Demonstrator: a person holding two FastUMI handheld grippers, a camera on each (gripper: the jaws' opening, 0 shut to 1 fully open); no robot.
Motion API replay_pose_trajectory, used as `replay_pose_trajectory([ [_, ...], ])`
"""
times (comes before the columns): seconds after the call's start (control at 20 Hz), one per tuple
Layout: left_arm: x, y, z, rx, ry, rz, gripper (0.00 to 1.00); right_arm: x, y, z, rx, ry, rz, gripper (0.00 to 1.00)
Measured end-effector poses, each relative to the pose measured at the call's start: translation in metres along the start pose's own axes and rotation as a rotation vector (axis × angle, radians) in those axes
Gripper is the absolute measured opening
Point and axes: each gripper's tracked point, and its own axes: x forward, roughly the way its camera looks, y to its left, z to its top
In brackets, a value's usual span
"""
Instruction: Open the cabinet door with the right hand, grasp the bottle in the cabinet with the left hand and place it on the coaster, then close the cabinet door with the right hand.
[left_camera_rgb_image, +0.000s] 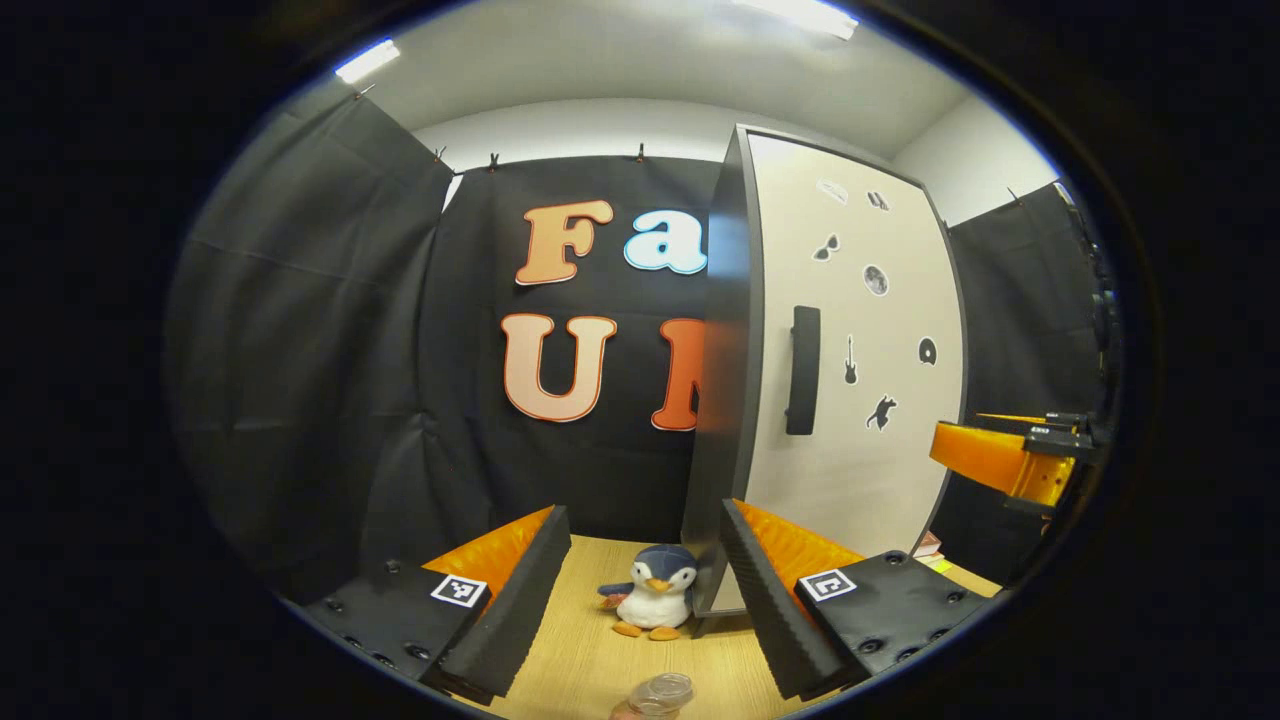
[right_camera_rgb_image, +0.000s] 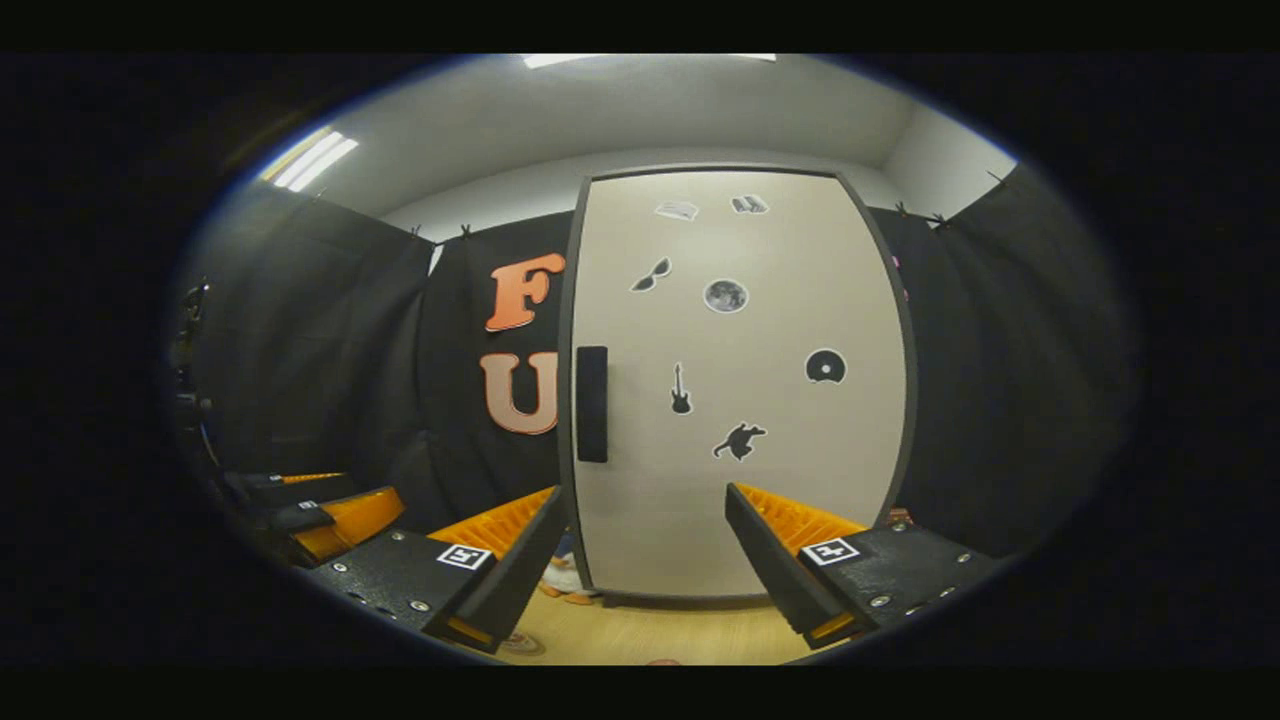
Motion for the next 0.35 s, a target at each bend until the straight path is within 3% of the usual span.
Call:
replay_pose_trajectory([
  [0.3,-0.037,-0.015,0.006,0.02,-0.001,0.039,0.96,-0.055,-0.001,-0.007,-0.03,0.012,0.039,0.97],
  [0.35,-0.041,-0.016,0.007,0.028,0.0,0.045,0.99,-0.06,0.0,-0.011,-0.032,0.015,0.045,0.97],
])
